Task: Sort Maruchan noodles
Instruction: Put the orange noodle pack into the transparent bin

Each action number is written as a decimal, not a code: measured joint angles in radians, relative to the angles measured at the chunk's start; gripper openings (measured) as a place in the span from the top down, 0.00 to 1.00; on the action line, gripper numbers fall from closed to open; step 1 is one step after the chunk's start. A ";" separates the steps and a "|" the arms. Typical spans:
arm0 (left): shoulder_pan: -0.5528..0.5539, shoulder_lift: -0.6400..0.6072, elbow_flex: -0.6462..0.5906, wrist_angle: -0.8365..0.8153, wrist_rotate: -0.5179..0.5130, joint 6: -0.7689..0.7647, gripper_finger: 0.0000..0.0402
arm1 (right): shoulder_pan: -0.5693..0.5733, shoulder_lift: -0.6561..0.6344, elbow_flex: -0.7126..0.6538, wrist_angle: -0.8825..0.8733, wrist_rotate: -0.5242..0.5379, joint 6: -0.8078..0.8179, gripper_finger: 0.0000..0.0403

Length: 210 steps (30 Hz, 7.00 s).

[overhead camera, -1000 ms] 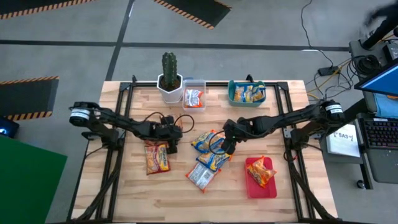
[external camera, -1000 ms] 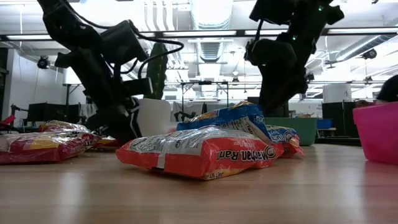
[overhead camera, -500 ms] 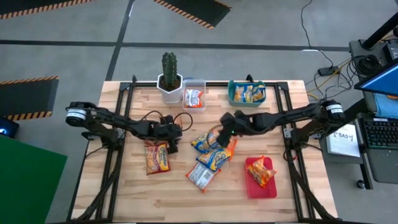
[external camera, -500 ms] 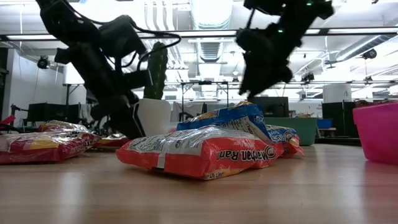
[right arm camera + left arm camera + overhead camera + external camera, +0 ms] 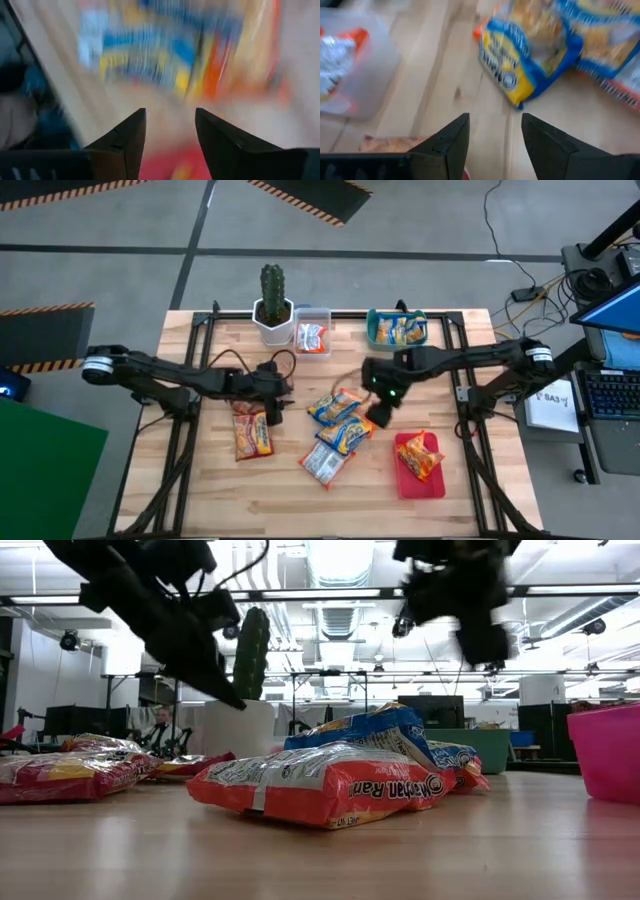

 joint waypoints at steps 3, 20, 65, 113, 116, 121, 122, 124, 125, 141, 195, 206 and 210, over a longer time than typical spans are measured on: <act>0.000 -0.024 0.000 0.026 0.000 0.009 0.59 | 0.076 0.000 0.033 -0.195 -0.010 0.140 0.60; 0.000 -0.026 0.000 0.072 0.000 0.011 0.59 | 0.548 0.006 -0.007 -0.394 0.058 0.781 0.44; -0.021 0.005 0.017 0.110 0.000 -0.039 0.59 | 0.578 -0.053 -0.055 -0.281 0.252 0.680 0.98; -0.026 -0.649 0.006 -0.005 -0.144 0.306 0.59 | -0.422 0.568 0.182 1.373 0.640 -0.316 0.98; -0.026 -0.654 0.004 -0.012 -0.144 0.306 0.59 | -0.436 0.632 0.226 1.391 0.619 -0.315 0.98; -0.026 -0.645 0.004 -0.017 -0.144 0.309 0.59 | -0.437 0.700 0.295 1.406 0.610 -0.339 0.98; -0.026 -0.642 0.004 -0.017 -0.144 0.314 0.59 | -0.437 0.711 0.304 1.407 0.610 -0.343 0.98; -0.026 -0.635 0.004 -0.017 -0.144 0.315 0.59 | -0.436 0.722 0.319 1.403 0.609 -0.341 0.98; -0.026 -0.631 0.004 -0.017 -0.144 0.315 0.59 | -0.436 0.722 0.320 1.398 0.610 -0.340 0.98; -0.025 -0.606 0.004 -0.010 -0.144 0.325 0.59 | -0.436 0.686 0.330 1.440 0.660 -0.111 0.98; -0.026 -0.601 0.004 -0.014 -0.143 0.325 0.59 | -0.362 0.671 0.503 0.625 0.829 -0.287 0.97; -0.026 -0.601 0.004 -0.014 -0.143 0.325 0.59 | -0.362 0.671 0.503 0.616 0.865 -0.307 0.97; -0.026 -0.601 0.004 -0.017 -0.143 0.325 0.59 | -0.363 0.671 0.503 0.616 0.866 -0.306 0.95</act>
